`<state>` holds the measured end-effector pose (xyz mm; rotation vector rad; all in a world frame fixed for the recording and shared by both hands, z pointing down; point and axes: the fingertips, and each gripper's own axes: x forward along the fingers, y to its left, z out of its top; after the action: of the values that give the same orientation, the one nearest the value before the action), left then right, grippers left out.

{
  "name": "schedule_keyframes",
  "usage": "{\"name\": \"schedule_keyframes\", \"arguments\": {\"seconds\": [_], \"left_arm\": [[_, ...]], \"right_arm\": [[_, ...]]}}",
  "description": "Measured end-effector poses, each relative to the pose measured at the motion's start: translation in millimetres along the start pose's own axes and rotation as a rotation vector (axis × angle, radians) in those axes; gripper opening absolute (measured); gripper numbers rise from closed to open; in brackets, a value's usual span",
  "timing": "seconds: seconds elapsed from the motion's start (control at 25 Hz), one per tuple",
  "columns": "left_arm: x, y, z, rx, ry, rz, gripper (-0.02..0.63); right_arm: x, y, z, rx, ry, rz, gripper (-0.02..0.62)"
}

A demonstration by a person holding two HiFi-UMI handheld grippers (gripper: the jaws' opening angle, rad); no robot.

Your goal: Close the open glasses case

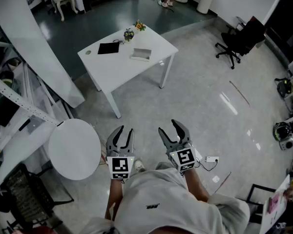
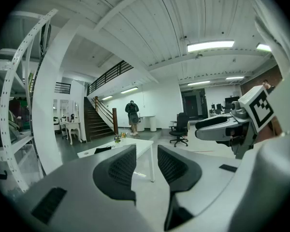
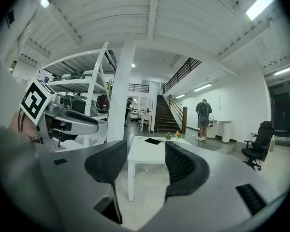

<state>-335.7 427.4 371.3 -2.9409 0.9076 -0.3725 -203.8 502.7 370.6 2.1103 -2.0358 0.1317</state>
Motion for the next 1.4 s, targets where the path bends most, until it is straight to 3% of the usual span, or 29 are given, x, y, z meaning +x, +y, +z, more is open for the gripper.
{"name": "schedule_keyframes", "arguments": {"seconds": [0.6, 1.4], "left_arm": [[46.5, 34.7, -17.7, 0.003, 0.03, -0.016, 0.149], [206.2, 62.9, 8.7, 0.011, 0.071, 0.006, 0.147]], "right_arm": [[53.9, -9.2, -9.6, 0.024, 0.015, -0.02, 0.252], [186.3, -114.9, 0.9, 0.049, 0.03, 0.061, 0.25]]}}
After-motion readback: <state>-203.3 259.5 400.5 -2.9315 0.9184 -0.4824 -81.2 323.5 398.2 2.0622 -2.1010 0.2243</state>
